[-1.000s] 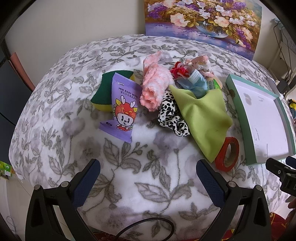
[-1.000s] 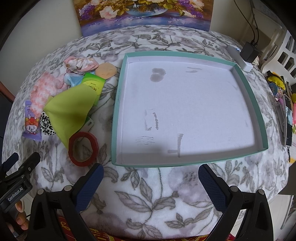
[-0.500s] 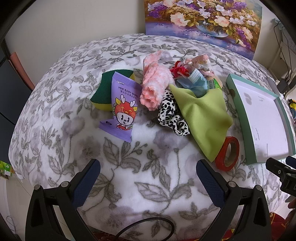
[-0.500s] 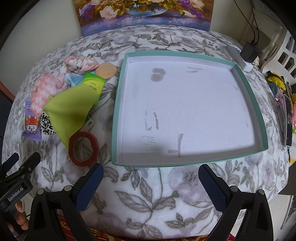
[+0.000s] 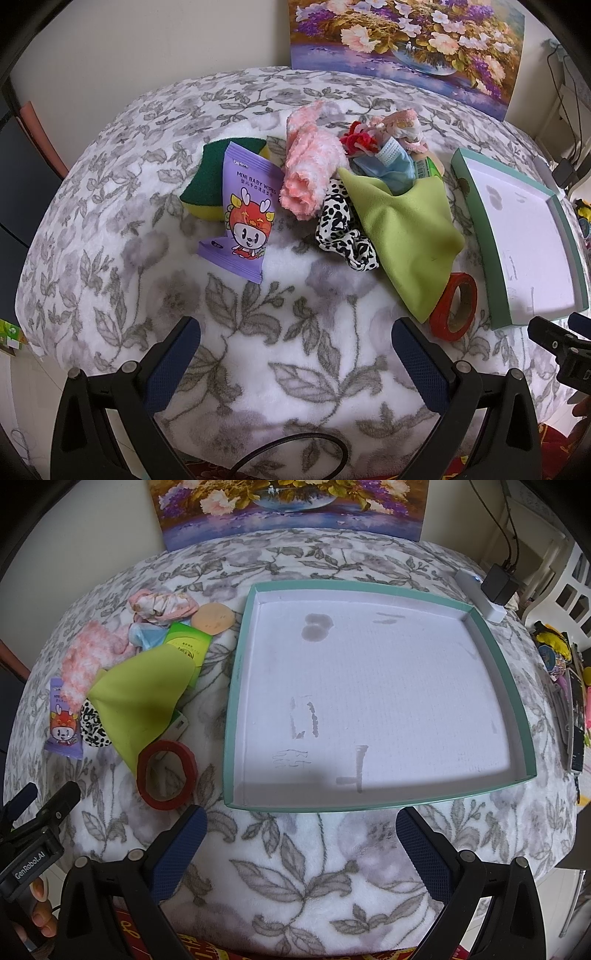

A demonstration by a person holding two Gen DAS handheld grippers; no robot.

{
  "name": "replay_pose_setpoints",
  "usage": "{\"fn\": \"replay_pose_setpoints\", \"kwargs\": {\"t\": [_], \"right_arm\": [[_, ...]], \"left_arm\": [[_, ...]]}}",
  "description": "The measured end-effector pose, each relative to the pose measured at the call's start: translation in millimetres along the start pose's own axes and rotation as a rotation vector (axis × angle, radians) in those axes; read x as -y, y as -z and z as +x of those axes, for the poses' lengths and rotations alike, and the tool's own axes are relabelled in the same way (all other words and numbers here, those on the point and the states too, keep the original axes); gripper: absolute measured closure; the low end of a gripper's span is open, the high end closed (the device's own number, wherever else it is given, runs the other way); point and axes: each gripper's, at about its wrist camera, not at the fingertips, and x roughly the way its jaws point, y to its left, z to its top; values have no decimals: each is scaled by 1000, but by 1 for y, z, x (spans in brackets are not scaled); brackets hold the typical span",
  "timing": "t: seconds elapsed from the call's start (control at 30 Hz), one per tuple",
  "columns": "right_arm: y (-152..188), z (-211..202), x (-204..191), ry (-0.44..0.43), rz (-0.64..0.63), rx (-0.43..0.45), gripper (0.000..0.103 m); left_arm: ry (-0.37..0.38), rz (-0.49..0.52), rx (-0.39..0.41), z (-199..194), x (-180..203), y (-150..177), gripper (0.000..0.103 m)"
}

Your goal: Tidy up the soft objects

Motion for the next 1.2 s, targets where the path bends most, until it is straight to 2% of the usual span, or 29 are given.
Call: {"fn": "replay_pose_setpoints", "kwargs": {"t": [0.2,0.33,0.47,0.67,0.97,1.07,1.13,1.2], "right_arm": [[1,-5,-7,-43,7,46,0],[-6,-6,-21,-127,16,82,0],[-17,-5,-43,-153,-24,104,0],[-38,4,-72,-224,-12,103,0],[-58,25,-94,-255,-8,86,0],[-62,29,-101,-243,-26,87,3],[-63,30,-105,-245,-33,87,13],[-64,34,-109,-240,-41,79,18]], "left_arm": [[41,-64,-2,0,-17,-3,0],[30,-114,15,-2,-39,-12,0],[23,-163,24,0,-65,-26,0],[52,-232,-14,15,-97,-41,0],[92,-223,-52,39,-94,-56,1],[99,-227,-54,44,-90,-61,5],[103,-224,-51,46,-87,-62,17],[117,-215,-61,50,-84,-65,24]]}}
